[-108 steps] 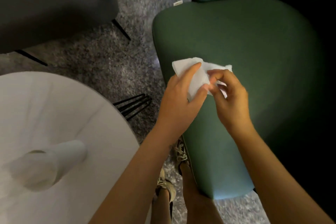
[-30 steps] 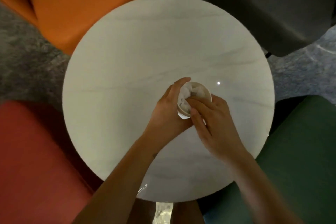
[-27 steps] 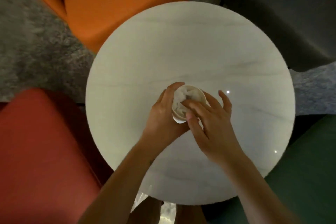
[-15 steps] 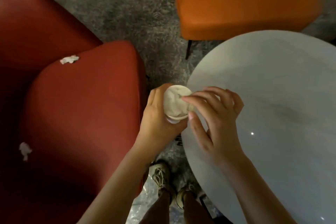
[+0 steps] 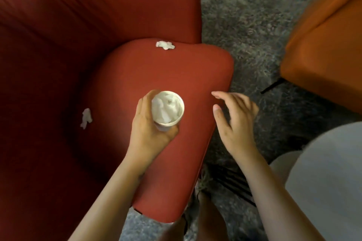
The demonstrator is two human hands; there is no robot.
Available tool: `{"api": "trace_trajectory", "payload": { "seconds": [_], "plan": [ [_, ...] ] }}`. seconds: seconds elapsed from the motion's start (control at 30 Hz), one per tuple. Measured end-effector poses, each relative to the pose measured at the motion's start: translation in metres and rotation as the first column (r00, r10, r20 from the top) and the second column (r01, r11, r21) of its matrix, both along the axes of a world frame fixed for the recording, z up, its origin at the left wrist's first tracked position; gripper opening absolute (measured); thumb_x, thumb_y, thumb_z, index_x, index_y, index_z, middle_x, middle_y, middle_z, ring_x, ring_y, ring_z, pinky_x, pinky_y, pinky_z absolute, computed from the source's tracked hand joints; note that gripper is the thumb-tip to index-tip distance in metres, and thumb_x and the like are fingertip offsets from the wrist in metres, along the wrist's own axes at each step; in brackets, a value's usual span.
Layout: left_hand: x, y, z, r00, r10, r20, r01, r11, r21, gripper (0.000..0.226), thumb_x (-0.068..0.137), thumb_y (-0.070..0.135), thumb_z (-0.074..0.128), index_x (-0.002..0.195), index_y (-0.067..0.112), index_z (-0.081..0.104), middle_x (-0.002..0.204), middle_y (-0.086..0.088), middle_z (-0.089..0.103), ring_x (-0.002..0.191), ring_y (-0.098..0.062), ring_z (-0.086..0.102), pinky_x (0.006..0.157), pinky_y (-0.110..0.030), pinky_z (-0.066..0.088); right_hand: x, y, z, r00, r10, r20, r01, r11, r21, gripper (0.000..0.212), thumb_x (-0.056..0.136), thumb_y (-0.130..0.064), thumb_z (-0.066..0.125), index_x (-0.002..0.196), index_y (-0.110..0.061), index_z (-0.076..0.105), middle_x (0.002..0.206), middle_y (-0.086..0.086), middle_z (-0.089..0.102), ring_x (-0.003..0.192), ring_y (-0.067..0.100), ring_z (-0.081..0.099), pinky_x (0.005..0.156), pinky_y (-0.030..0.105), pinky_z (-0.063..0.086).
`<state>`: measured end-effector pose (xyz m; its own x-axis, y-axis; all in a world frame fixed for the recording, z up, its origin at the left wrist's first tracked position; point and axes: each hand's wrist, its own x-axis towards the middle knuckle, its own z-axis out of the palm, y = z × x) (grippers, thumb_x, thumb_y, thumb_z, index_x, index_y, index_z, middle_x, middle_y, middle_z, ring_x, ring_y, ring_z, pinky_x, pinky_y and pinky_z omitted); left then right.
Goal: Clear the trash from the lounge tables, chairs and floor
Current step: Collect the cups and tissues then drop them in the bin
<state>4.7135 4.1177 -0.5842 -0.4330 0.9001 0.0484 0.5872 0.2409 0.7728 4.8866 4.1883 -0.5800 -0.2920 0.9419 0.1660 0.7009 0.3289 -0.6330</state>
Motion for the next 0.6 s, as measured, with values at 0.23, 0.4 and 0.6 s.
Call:
{"api": "trace_trajectory", "payload": {
  "seconds": [0.23, 0.4, 0.6],
  "plan": [
    [-0.042, 0.016, -0.02, 0.983, 0.184, 0.029, -0.183, 0.983, -0.022, 0.075, 0.06, 0.016, 0.085, 0.124, 0.018, 0.045, 0.106, 0.03, 0.043, 0.101, 0.006, 0.041, 0.081, 0.005, 0.028, -0.082, 0.089, -0.053, 0.982, 0.174, 0.068, -0.169, 0.983, -0.076, 0.034, 0.087, -0.025, 0.054, 0.12, -0.017, 0.058, 0.116, 0.0, 0.063, 0.112, 0.024, 0.05, 0.092, 0.035, 0.026],
    [-0.061, 0.045, -0.049, 0.956, 0.286, 0.07, -0.281, 0.957, -0.075, 0.074, 0.062, 0.018, 0.084, 0.118, 0.038, 0.04, 0.107, 0.03, 0.048, 0.103, 0.002, 0.047, 0.081, 0.003, 0.031, -0.137, 0.166, -0.107, 0.965, 0.238, 0.114, -0.221, 0.965, -0.142, 0.038, 0.087, -0.024, 0.056, 0.125, -0.018, 0.054, 0.125, 0.001, 0.059, 0.115, 0.028, 0.048, 0.09, 0.035, 0.029],
    [-0.079, 0.072, -0.096, 0.923, 0.378, 0.07, -0.367, 0.921, -0.133, 0.074, 0.059, 0.008, 0.084, 0.121, 0.026, 0.047, 0.106, 0.023, 0.05, 0.103, -0.008, 0.051, 0.08, 0.001, 0.033, -0.185, 0.226, -0.179, 0.908, 0.349, 0.232, -0.275, 0.915, -0.296, 0.048, 0.088, -0.024, 0.054, 0.135, -0.023, 0.044, 0.142, 0.003, 0.043, 0.125, 0.031, 0.04, 0.1, 0.04, 0.028]
  ]
}}
